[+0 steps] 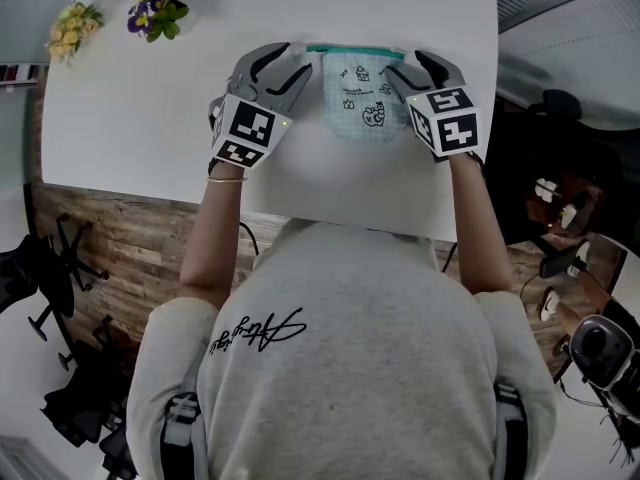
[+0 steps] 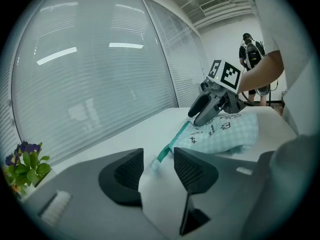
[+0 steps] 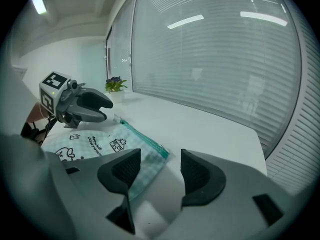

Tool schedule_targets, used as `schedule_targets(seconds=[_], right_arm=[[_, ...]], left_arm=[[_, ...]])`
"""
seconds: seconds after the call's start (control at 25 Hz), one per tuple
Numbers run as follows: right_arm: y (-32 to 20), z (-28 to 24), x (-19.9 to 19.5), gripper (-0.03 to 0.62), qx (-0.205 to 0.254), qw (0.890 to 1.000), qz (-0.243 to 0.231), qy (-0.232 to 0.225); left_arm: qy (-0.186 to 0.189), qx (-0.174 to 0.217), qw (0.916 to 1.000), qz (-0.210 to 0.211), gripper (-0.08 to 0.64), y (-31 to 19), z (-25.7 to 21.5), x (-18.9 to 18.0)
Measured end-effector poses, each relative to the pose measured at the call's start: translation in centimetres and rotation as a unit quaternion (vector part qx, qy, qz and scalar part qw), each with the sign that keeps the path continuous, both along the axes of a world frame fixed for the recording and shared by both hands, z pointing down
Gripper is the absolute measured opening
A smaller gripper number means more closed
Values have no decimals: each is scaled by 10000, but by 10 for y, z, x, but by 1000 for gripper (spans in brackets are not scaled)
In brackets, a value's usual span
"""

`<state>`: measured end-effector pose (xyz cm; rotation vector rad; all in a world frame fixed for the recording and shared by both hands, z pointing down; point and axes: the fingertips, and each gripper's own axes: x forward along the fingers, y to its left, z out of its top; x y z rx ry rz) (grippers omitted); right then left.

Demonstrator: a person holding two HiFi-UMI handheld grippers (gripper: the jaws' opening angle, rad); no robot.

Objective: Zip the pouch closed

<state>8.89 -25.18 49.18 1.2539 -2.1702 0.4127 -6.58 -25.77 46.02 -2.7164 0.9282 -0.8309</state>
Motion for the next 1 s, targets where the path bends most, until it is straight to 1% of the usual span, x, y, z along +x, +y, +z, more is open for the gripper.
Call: schedule_targets(seconds=[0.08, 0.16, 0.32, 0.44, 0.56, 0.64, 0.76, 0.88, 1.0], right_arm=[[0, -4, 5, 264, 50, 9998, 148, -100], [2, -10, 7, 265, 128, 9995, 237, -192], [11, -34, 4, 267, 470, 9981, 213, -344], [21, -63, -2, 264, 870, 9939, 103, -674], [31, -92, -5, 241, 1232, 9862, 114, -1100], [38, -111, -7, 230, 1438, 9807, 86, -1324], [50, -138, -13, 213, 1735, 9728, -29, -1535], [62, -161, -19, 193, 2012, 9652, -177, -1661], [73, -182, -28, 176, 2222, 9577, -311, -1804]], left_arm=[[86, 47, 10000, 4, 190, 2, -7, 2], [197, 86, 9998, -20, 192, 4, -14, 3], [461, 175, 9988, -61, 193, 13, -30, 5], [722, 277, 9970, -61, 195, 20, -46, 8], [1021, 401, 9939, -93, 193, 29, -66, 9], [1211, 486, 9914, -102, 193, 35, -79, 9], [1532, 572, 9865, -113, 193, 46, -101, 7], [1912, 625, 9795, -91, 193, 56, -124, 6], [2257, 773, 9711, -75, 185, 66, -149, 5]])
